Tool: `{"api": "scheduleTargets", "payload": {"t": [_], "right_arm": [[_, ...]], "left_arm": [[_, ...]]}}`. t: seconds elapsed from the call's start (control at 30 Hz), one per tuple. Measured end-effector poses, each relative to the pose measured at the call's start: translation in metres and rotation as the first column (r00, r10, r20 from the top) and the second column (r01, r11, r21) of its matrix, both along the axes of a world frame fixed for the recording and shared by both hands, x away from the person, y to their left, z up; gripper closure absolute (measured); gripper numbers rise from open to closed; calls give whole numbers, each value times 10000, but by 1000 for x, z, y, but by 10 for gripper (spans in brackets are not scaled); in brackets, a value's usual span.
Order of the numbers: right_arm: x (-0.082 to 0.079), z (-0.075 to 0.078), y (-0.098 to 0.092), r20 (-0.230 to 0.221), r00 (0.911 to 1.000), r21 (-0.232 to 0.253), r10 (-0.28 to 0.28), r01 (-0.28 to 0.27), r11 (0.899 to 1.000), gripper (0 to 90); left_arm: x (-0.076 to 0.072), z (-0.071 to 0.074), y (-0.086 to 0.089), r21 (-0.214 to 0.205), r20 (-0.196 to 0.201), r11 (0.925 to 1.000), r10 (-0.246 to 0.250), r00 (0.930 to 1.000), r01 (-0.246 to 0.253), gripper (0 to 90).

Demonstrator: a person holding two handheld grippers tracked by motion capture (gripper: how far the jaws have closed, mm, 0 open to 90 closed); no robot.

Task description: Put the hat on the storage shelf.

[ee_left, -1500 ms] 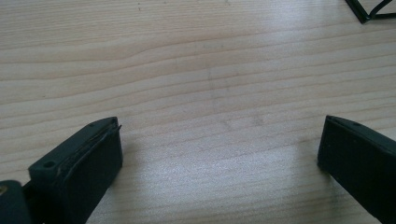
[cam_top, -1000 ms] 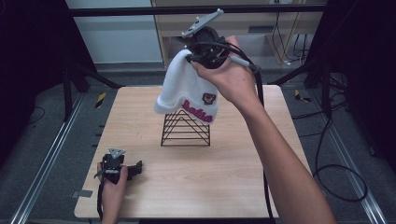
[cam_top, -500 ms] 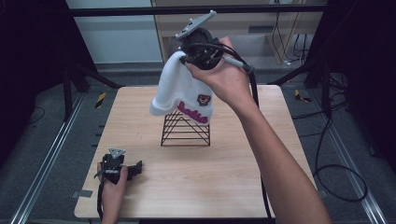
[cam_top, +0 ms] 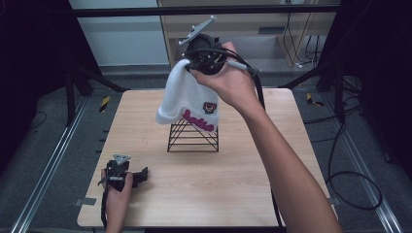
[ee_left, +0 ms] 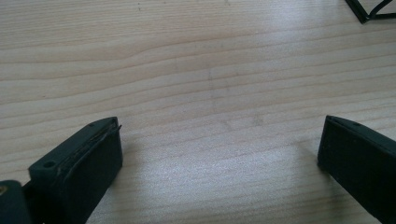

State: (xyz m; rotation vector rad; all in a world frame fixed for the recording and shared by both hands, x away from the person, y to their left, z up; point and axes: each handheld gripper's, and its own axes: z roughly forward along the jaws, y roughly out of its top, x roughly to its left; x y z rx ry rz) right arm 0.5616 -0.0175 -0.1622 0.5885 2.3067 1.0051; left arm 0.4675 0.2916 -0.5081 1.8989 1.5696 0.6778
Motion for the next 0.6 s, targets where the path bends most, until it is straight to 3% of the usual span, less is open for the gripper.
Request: {"api": "scheduleTargets", "payload": {"t": [0.6], "right_arm": [[8, -30, -1, -486, 9987, -655, 168, -199, 9977, 831]], "left_arm": [[0, 0, 0, -1, 16, 10000, 0, 10000, 0, 0]]}}
